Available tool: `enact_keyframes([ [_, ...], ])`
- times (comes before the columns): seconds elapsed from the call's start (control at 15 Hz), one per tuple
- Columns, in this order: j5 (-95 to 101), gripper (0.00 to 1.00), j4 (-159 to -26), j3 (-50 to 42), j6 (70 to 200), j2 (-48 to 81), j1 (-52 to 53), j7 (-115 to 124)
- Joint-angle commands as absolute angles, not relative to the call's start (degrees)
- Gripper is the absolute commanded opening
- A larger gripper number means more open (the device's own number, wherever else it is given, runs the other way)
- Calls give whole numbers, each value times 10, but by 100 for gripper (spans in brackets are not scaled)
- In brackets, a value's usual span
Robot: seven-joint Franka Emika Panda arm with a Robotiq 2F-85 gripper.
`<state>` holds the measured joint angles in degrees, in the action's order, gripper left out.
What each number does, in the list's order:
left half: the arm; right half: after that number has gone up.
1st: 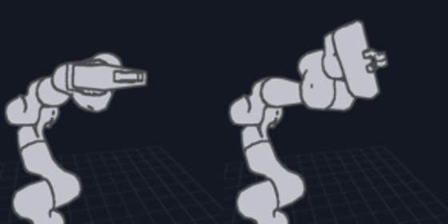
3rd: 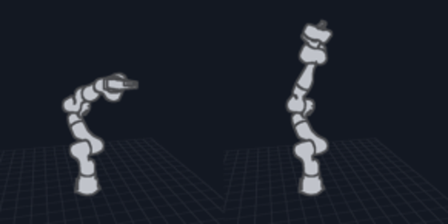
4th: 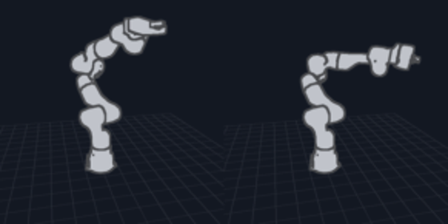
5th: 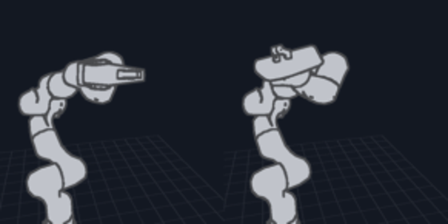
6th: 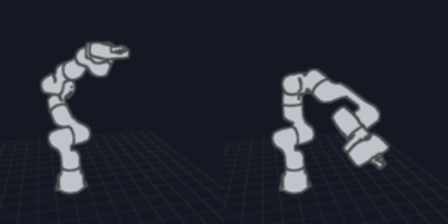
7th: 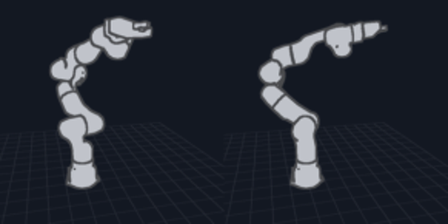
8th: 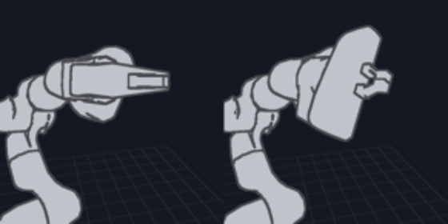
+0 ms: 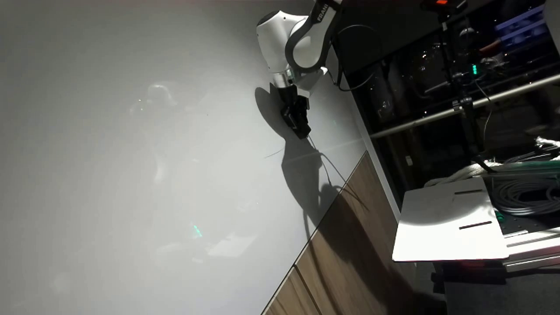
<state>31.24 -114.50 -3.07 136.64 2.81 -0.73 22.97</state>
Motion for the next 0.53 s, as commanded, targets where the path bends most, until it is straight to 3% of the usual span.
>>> enact_keyframes([
  [0.0, 322, 29, -1089, 6, 1369, 83, 31, 275],
  [0.47, 351, 29, -991, 56, 1288, 155, 111, 311],
])
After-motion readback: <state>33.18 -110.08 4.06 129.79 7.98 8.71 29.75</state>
